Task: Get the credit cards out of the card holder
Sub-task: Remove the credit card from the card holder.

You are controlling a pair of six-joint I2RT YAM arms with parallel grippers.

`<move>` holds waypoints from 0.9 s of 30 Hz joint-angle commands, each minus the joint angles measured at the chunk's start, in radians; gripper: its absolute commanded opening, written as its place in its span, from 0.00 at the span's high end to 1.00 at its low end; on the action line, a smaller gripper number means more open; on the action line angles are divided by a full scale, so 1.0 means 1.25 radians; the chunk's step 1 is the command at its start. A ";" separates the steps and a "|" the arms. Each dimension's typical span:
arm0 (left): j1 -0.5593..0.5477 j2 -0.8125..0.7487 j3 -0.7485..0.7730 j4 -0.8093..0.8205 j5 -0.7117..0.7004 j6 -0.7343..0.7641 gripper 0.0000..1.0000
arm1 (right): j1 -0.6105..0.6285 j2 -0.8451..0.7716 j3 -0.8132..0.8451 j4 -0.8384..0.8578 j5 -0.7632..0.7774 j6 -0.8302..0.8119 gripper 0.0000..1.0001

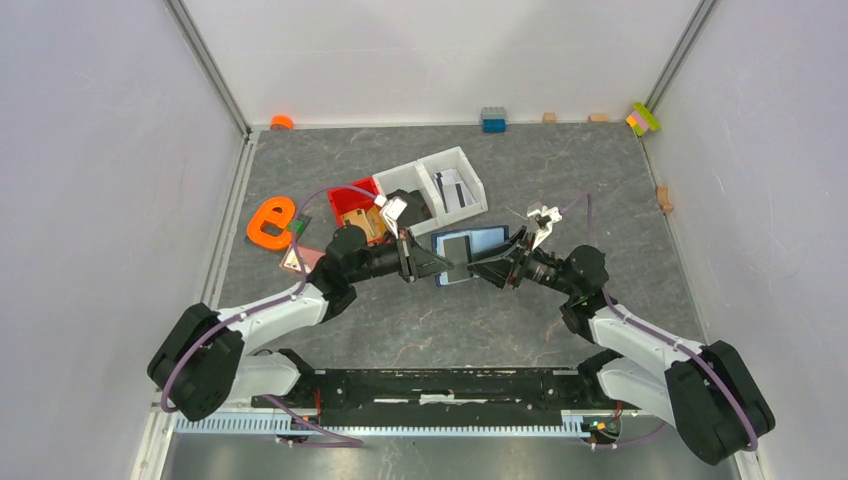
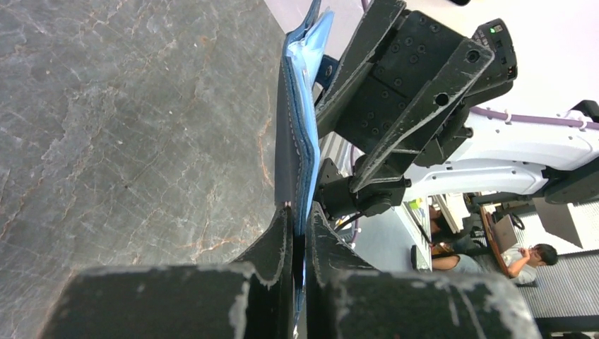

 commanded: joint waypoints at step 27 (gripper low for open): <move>-0.018 0.087 0.080 0.081 0.079 -0.041 0.84 | -0.029 0.169 0.013 0.131 -0.054 0.156 0.91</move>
